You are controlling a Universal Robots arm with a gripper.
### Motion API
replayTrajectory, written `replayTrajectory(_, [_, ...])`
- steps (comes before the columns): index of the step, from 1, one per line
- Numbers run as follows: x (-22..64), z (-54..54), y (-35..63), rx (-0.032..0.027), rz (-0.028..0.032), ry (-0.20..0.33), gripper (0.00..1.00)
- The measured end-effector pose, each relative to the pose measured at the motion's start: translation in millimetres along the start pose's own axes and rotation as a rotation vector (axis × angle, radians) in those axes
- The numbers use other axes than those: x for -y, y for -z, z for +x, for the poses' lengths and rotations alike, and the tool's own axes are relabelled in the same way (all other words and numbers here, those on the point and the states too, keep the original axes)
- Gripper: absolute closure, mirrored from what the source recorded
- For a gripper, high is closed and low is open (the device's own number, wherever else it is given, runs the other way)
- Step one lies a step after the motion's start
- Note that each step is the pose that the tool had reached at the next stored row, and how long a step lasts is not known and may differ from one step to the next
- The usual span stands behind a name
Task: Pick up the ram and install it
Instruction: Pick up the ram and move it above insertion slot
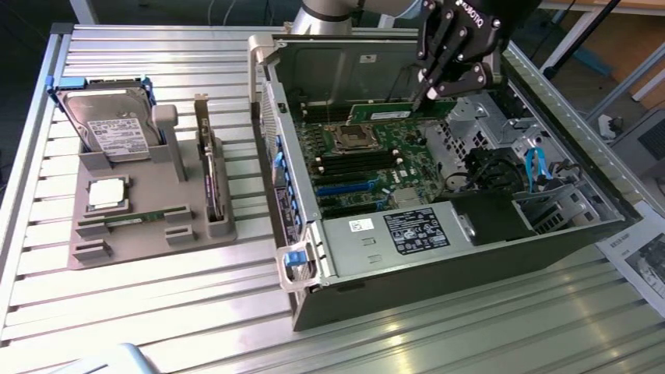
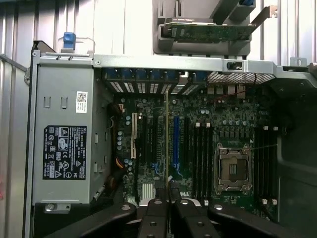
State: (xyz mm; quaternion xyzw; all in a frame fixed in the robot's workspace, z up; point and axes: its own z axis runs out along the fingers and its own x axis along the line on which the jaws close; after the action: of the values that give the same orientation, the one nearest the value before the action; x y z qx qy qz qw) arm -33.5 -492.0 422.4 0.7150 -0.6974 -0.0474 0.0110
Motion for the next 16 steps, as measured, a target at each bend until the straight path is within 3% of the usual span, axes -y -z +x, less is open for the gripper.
replayTrajectory(3, [0.1, 0.0, 0.0, 0.0001, 0.0008, 0.000, 0.88])
replayTrajectory(5, [-0.7, -0.1, -0.1, 0.0000, 0.0057, 0.000, 0.88])
replayTrajectory(12, [-8.1, -0.2, -0.7, -0.0010, 0.0417, 0.002, 0.88])
replayTrajectory(14, [-9.9, -0.2, -0.9, -0.0012, 0.0498, 0.003, 0.88])
replayTrajectory(16, [-10.6, -0.3, -1.0, -0.0013, 0.0540, 0.003, 0.88])
